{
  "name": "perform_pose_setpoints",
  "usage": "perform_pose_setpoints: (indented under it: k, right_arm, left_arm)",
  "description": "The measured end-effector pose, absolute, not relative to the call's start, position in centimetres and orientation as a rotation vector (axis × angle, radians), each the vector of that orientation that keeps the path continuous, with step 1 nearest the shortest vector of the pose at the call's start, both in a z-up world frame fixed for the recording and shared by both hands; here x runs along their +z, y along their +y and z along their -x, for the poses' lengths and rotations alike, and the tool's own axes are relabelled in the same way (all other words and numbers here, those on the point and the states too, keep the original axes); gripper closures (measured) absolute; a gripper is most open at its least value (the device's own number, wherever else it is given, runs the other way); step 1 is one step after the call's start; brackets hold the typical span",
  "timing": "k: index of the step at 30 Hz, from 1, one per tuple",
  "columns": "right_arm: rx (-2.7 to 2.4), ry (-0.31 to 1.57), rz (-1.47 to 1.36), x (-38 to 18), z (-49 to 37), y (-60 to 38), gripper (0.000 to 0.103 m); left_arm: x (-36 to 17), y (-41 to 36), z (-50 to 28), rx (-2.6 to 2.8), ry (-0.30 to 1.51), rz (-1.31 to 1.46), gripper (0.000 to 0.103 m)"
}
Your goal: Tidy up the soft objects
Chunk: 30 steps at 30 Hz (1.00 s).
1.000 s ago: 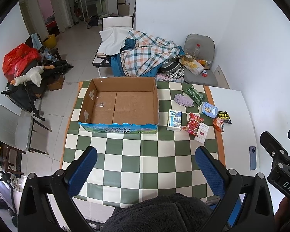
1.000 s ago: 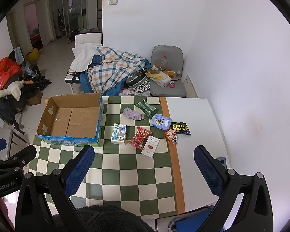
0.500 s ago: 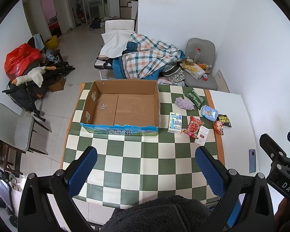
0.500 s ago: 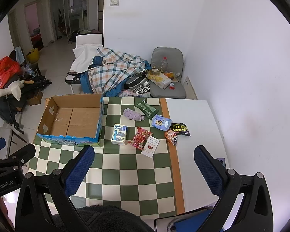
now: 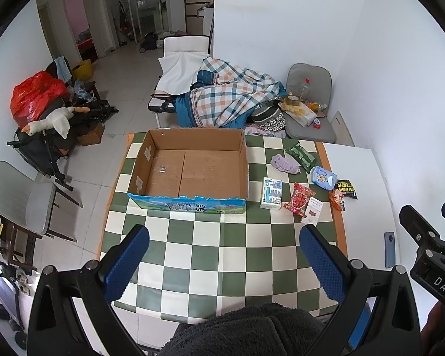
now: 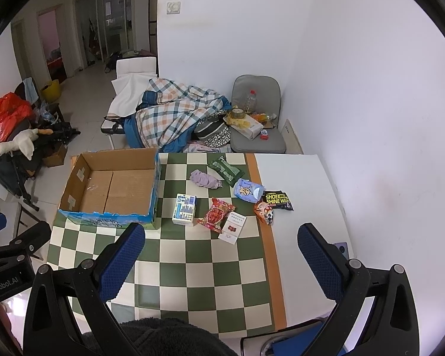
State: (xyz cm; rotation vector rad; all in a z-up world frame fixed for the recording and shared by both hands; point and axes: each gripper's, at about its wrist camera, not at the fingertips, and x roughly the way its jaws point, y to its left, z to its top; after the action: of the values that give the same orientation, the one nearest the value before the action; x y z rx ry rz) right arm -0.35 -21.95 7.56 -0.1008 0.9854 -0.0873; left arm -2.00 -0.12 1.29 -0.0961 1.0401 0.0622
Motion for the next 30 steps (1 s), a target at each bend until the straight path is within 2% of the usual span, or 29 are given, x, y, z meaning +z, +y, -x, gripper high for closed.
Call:
perform_pose_setpoints:
  k: [25, 30]
  right_arm:
    - [-0.084, 0.987, 0.089, 7.6, -0.1, -22.2, 0.000]
    - [-0.094, 1.015, 0.054, 6.1, -0.8, -23.2, 0.000]
  left_arm:
    - [1.5, -0.2, 1.8, 0.057, 1.033, 0.094, 0.000]
    - [0.2, -1.2, -0.3, 0.024, 1.057, 0.083, 0.000]
